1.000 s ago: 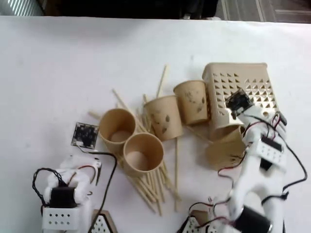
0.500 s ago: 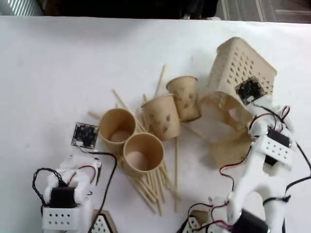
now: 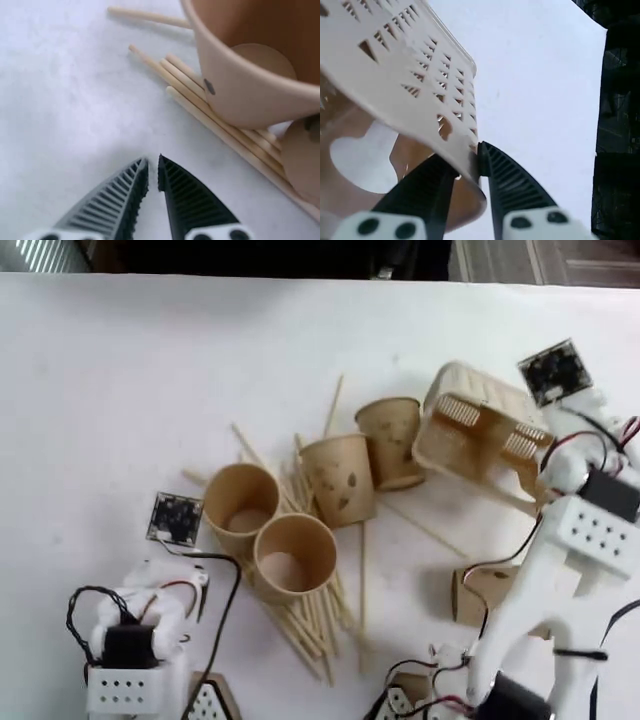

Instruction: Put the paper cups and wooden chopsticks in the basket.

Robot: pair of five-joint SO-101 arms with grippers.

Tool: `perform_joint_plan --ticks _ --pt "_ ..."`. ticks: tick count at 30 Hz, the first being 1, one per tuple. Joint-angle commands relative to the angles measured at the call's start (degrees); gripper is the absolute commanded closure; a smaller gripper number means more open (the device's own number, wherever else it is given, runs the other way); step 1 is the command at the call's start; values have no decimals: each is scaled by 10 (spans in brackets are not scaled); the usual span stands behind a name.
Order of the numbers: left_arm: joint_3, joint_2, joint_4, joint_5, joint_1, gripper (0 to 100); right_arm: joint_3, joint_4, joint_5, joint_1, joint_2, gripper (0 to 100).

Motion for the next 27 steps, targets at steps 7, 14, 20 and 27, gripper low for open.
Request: perform_joint_plan --ticks 7,14,20,27 --pt "-3 -3 4 -3 4 943 -260 96 -38 -15 182 977" --pt "-3 -3 4 -3 4 943 -455 159 -82 -23 348 974" --pt "-3 -3 4 -3 4 943 -604 229 -93 -28 462 906" --pt "-3 -3 4 -3 4 943 -755 313 -160 -29 533 831"
